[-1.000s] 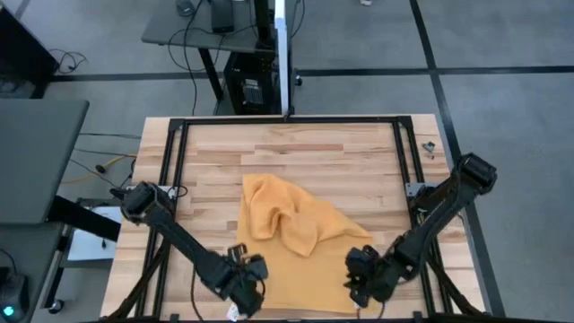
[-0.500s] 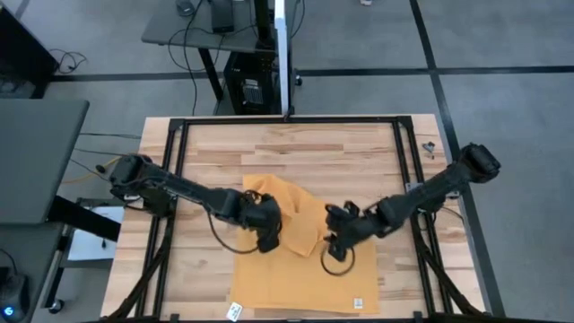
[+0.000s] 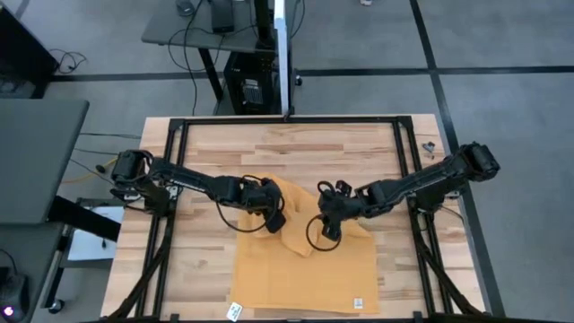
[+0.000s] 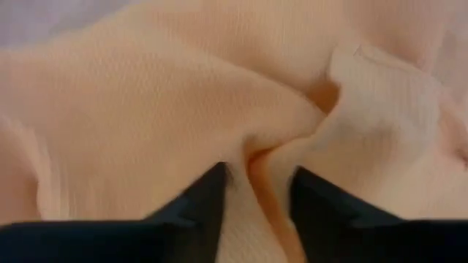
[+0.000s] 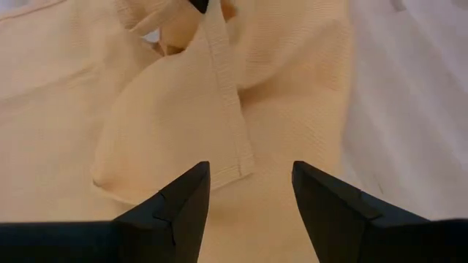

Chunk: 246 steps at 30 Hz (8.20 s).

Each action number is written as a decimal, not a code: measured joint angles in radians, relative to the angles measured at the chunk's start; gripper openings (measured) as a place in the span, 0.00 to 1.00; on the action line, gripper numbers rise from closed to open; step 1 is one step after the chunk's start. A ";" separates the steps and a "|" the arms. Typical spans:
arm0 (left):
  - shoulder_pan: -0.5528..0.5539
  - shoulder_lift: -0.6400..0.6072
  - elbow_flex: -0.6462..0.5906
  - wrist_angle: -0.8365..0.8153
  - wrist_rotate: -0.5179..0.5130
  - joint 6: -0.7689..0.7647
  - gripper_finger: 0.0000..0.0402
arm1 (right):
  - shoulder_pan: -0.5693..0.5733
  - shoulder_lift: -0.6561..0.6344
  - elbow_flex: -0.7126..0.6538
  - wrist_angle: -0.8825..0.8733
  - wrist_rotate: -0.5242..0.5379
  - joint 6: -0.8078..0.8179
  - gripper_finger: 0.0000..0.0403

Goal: Roll towel
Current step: Fold the yellow towel

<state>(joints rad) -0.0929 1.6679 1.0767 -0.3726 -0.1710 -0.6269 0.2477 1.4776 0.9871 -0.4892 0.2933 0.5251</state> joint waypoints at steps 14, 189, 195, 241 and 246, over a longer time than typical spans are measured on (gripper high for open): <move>0.341 -0.049 0.412 -0.150 -0.005 0.672 0.00 | -0.024 -0.052 0.001 -0.032 -0.003 0.315 0.47; 1.098 -0.359 -0.309 -0.013 0.042 0.782 0.13 | -0.038 0.227 -0.126 0.186 -0.141 0.512 0.47; 1.045 -0.423 -0.169 -0.131 0.321 0.708 0.28 | -0.164 0.124 -0.101 0.144 -0.142 0.329 0.47; 0.035 -0.260 -0.619 0.518 0.267 -0.303 0.28 | -0.894 0.108 -0.065 0.368 -0.341 -0.268 0.45; 0.025 -0.259 -0.619 0.471 0.262 -0.320 0.28 | -0.918 0.279 -0.051 0.510 -0.458 -0.142 0.41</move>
<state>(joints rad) -0.0676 1.4088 0.4576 0.0982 0.0913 -0.9469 -0.6699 1.7570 0.9362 0.0209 -0.1650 0.3827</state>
